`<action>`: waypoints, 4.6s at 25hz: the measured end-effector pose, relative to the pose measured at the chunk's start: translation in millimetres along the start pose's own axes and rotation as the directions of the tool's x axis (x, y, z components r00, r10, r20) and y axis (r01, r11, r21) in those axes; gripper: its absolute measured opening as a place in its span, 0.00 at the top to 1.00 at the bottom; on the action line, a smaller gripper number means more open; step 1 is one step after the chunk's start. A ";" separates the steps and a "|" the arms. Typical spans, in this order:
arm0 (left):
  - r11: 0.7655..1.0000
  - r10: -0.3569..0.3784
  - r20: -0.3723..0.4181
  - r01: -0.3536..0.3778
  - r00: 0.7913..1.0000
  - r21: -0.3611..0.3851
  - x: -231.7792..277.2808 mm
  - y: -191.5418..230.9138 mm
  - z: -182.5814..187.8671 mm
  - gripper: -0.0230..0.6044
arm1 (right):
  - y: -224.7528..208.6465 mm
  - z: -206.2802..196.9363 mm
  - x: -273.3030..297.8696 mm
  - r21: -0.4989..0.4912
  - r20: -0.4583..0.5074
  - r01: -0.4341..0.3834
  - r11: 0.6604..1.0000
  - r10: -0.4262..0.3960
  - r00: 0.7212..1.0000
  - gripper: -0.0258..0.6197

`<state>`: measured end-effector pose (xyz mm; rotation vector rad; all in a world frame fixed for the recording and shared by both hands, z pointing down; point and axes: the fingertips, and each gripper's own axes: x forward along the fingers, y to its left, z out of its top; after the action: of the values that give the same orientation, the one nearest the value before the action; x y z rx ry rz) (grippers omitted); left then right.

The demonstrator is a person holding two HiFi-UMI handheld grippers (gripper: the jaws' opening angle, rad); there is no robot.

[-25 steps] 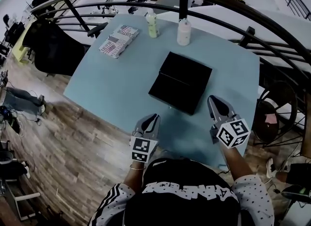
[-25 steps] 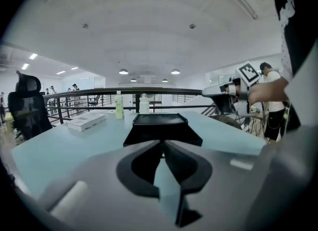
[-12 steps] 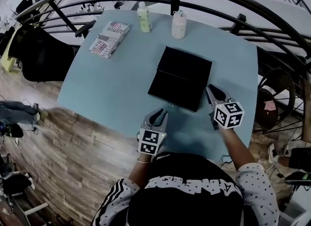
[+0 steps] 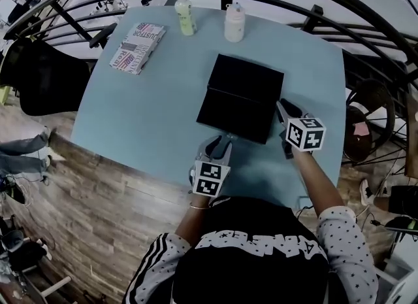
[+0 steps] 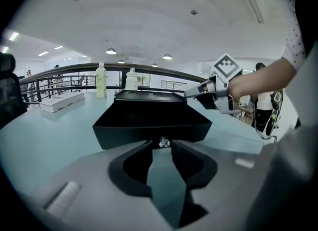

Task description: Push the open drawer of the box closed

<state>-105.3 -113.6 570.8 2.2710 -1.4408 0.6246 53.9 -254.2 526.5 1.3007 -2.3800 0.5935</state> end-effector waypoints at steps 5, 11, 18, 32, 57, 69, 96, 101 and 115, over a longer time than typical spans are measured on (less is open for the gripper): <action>1.000 -0.010 -0.040 0.011 0.999 0.028 10.1 0.5 -2.9 0.96 | 0.7 2.2 9.5 0.014 -0.011 0.000 1.000 0.000 1.000 0.86; 1.000 -0.005 -0.082 0.007 0.997 0.029 24.0 -0.5 -5.8 0.96 | -2.0 2.9 14.4 0.024 -0.018 -0.010 1.000 0.010 1.000 0.85; 0.998 0.008 -0.113 -0.002 0.994 0.055 29.3 -1.8 -10.1 0.96 | -2.8 -0.5 16.7 -0.001 -0.034 -0.018 1.000 0.018 0.999 0.85; 0.999 -0.025 -0.088 0.027 0.996 0.021 25.1 -10.0 1.6 0.96 | -5.4 -0.3 15.9 -0.010 -0.045 -0.052 0.999 0.052 0.998 0.83; 0.999 -0.045 -0.109 0.048 0.993 0.023 37.5 -8.6 9.6 0.96 | -2.8 0.6 15.2 -0.052 -0.067 -0.076 0.996 0.072 0.995 0.84; 0.998 -0.051 -0.114 0.055 0.992 0.029 48.8 -6.8 14.7 0.96 | -3.3 -0.3 15.3 -0.054 -0.068 -0.087 0.995 0.084 0.994 0.84; 0.996 -0.066 -0.120 0.073 0.991 0.056 74.6 0.5 30.8 0.96 | -3.2 -1.6 13.5 -0.040 -0.067 -0.102 0.994 0.099 0.993 0.84; 0.996 -0.068 -0.120 0.075 0.990 0.055 80.8 2.9 34.8 0.96 | -4.2 -1.0 14.8 -0.034 -0.062 -0.104 0.994 0.102 0.993 0.84; 0.995 -0.076 -0.111 0.082 0.991 0.054 95.3 7.6 42.3 0.96 | -5.0 -2.0 16.0 -0.024 -0.051 -0.107 0.994 0.106 0.993 0.84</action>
<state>-69.3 -210.1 588.9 2.2883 -1.2908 0.7624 50.2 -266.8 537.1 1.1401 -2.4204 0.6144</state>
